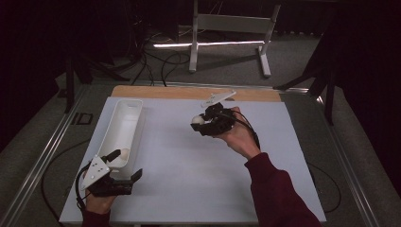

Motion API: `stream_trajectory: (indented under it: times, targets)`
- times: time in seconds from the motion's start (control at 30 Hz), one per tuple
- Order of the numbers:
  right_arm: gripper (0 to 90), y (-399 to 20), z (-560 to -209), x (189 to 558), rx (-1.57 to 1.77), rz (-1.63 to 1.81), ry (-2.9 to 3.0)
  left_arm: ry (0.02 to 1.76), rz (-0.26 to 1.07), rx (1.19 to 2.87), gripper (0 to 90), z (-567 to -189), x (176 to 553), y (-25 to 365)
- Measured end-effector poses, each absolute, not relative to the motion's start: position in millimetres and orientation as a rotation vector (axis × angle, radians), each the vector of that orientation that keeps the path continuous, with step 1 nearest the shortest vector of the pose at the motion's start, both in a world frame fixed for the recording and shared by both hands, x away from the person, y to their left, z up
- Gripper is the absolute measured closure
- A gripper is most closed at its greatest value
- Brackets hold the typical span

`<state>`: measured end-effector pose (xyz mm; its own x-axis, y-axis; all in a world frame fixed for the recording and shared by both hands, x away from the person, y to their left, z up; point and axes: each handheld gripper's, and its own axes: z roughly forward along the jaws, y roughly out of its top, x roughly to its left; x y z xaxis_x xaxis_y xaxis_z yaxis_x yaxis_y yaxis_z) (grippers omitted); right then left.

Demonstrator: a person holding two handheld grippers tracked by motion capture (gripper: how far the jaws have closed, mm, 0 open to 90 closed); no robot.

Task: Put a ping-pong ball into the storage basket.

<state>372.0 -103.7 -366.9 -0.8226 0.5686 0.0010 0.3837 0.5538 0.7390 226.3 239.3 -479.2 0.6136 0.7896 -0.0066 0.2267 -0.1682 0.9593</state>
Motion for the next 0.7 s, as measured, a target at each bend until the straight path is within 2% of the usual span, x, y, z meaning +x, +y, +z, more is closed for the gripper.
stream_trajectory:
  times: [0.7]
  targets:
    - [50.8,-88.7,-363.1,372.9,0.760,1.150,2.566,0.840,0.620,1.708,0.3,-479.2,226.3,239.3]
